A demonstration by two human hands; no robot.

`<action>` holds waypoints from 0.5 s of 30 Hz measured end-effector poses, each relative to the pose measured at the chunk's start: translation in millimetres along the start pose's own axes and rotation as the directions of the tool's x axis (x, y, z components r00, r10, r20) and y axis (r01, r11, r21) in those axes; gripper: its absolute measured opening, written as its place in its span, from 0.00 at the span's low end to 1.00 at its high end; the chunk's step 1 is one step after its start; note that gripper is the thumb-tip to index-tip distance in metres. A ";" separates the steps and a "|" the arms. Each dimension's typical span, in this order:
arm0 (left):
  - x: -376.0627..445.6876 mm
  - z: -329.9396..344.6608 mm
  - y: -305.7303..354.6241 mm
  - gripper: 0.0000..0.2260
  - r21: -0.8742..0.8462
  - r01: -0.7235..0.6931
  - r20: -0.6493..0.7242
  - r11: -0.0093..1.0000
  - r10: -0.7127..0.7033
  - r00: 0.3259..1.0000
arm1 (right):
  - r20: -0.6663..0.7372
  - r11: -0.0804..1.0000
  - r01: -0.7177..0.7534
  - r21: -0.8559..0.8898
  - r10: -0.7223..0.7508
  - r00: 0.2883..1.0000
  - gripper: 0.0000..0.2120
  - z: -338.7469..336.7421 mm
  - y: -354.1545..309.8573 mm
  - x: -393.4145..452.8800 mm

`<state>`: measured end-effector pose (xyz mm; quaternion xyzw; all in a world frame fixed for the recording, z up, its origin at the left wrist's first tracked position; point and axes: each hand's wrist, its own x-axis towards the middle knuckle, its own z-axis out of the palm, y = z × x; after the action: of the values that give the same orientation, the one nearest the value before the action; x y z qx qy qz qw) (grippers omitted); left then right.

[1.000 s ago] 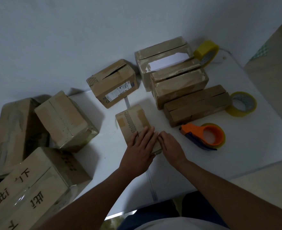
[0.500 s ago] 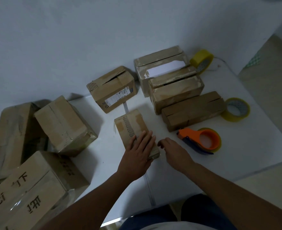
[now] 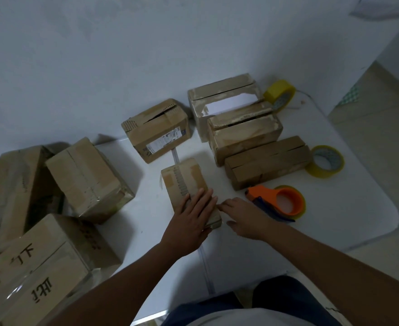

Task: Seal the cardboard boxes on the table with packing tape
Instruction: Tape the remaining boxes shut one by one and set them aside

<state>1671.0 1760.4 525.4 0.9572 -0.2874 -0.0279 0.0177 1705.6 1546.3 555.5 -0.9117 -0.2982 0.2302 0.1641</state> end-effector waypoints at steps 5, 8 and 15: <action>0.4 1.5 -5.4 0.34 0.011 -0.069 0.012 0.998 0.069 0.998 | 0.009 0.997 0.071 0.023 -0.071 0.997 0.19 -23.0 3.6 1.1; 0.7 1.1 -4.0 0.33 -0.007 -0.066 0.008 0.998 0.066 0.998 | -0.005 0.986 0.132 -0.103 -0.133 0.991 0.16 -25.0 -0.1 12.0; 0.0 -3.1 -2.8 0.35 -0.031 -0.041 0.015 0.999 0.042 0.999 | -0.022 0.980 0.085 -0.180 -0.090 0.996 0.32 -14.5 -11.2 15.9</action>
<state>1672.8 1762.8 528.3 0.9504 -0.3069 -0.0393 0.0307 1719.3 1562.4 567.5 -0.9121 -0.3548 0.1813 0.0962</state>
